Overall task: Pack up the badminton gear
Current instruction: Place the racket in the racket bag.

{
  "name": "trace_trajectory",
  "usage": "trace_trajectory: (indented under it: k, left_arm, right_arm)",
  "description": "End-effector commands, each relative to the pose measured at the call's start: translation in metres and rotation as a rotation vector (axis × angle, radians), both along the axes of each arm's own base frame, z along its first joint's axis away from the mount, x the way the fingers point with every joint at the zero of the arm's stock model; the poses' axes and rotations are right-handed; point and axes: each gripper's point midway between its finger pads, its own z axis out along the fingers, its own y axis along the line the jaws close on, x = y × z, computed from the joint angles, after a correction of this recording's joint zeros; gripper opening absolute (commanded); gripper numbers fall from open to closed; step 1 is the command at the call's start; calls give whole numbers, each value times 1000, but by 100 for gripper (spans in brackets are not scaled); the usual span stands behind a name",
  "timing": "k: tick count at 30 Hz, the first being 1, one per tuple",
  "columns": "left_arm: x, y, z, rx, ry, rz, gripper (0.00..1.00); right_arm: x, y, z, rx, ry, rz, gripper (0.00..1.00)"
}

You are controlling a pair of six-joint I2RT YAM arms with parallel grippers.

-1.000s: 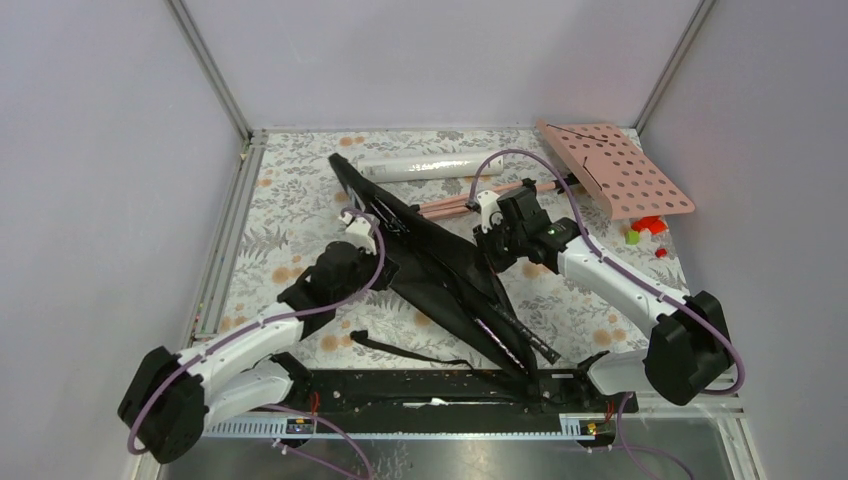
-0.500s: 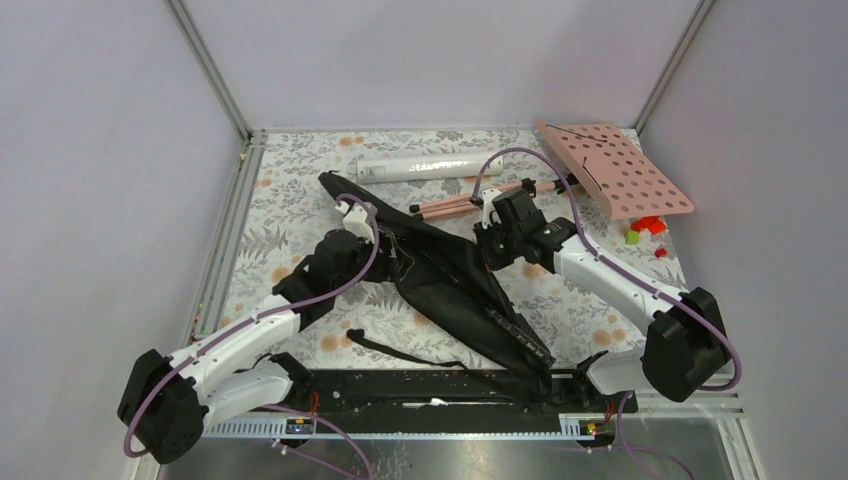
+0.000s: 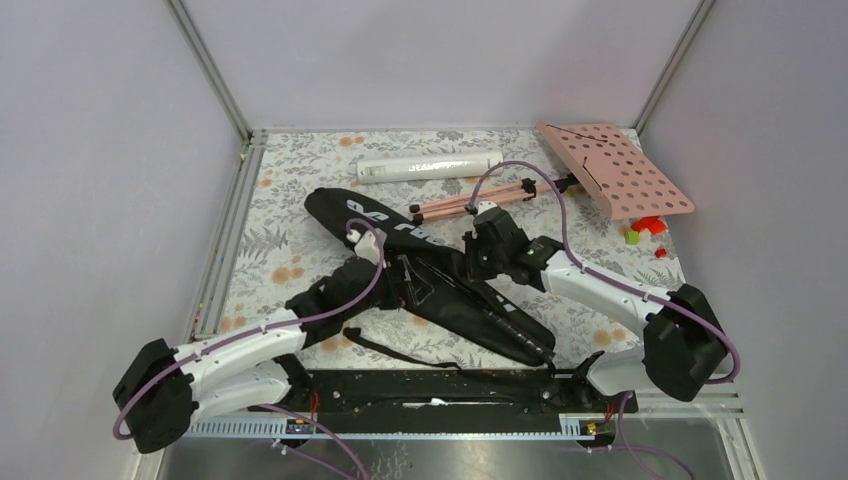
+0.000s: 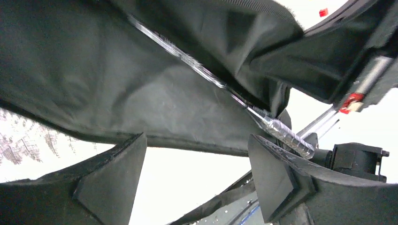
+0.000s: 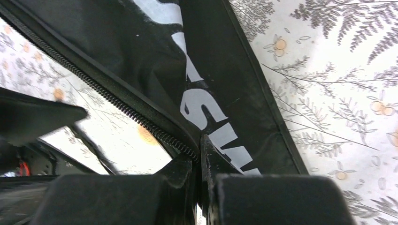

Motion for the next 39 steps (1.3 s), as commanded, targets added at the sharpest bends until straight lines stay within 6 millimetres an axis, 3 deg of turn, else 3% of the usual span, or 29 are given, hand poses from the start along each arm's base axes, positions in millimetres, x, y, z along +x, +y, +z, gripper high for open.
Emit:
trace_trajectory:
  k: [1,4,11,14,16,19,30,34,39]
  left_arm:
    - [2,-8,2,-204,36,143,85]
    - [4,-12,-6,-318,55,211,86]
    - [15,-33,-2,-486,41,249,82]
    - [17,-44,-11,-492,80,240,72]
    - [15,-51,-16,-512,102,218,58]
    - [12,-59,-19,-539,128,188,52]
    - [15,-78,-21,-622,163,159,46]
    - [18,-87,-29,-622,188,152,28]
    - [29,-91,-21,-659,177,109,1]
  right_arm:
    - [17,27,25,140,-84,-118,0]
    - [14,36,23,144,-88,-135,0]
    - [2,29,5,128,-71,-162,0]
    - [-1,29,-1,132,-61,-160,0]
    - [-1,29,-4,126,-55,-160,0]
    - [0,30,-4,122,-57,-159,0]
    - [-7,30,-5,138,-42,-142,0]
    - [-9,32,-4,153,-37,-126,0]
    - [-21,31,-9,148,-6,-88,0]
